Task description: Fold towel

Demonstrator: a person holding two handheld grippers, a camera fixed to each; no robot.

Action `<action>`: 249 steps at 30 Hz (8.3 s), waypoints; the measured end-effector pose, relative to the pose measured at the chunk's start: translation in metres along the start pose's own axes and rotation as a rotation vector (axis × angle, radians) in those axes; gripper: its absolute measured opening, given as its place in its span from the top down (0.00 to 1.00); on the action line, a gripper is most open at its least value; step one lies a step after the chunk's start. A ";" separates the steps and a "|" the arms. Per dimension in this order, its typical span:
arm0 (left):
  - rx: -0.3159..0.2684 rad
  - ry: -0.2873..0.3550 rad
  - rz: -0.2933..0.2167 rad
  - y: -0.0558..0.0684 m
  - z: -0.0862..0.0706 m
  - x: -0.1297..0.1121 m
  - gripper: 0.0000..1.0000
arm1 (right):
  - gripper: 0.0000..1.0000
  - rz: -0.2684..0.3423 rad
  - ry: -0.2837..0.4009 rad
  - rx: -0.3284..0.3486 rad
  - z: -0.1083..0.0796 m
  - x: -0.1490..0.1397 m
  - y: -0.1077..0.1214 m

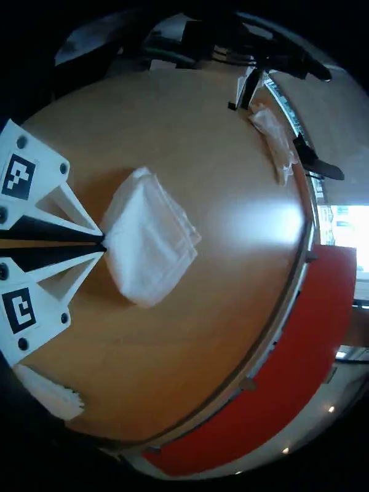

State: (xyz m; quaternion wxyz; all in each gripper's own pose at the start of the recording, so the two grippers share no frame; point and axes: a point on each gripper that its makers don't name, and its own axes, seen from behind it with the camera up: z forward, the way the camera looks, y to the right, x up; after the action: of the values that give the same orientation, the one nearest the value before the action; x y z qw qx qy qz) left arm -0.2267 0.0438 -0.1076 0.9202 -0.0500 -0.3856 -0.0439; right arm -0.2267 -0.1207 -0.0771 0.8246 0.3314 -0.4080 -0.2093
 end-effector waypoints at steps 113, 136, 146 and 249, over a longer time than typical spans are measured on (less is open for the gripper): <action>0.001 0.038 0.072 0.035 -0.011 0.030 0.02 | 0.95 0.171 -0.057 -0.461 -0.172 -0.050 0.334; -0.006 0.032 0.097 0.041 -0.014 0.027 0.02 | 0.96 0.350 -0.154 -0.504 -0.193 -0.171 0.312; -0.002 0.031 0.100 0.041 -0.015 0.025 0.01 | 0.96 0.404 -0.202 -0.505 -0.190 -0.206 0.305; -0.001 0.049 0.105 0.034 -0.018 0.031 0.02 | 0.09 0.782 -0.107 -0.502 -0.152 -0.230 0.267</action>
State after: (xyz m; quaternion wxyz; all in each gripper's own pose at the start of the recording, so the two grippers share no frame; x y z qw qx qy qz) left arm -0.1884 0.0744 -0.1000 0.9304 -0.0694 -0.3599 0.0028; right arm -0.2163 0.2628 -0.0765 0.8741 -0.0683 -0.4809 0.0083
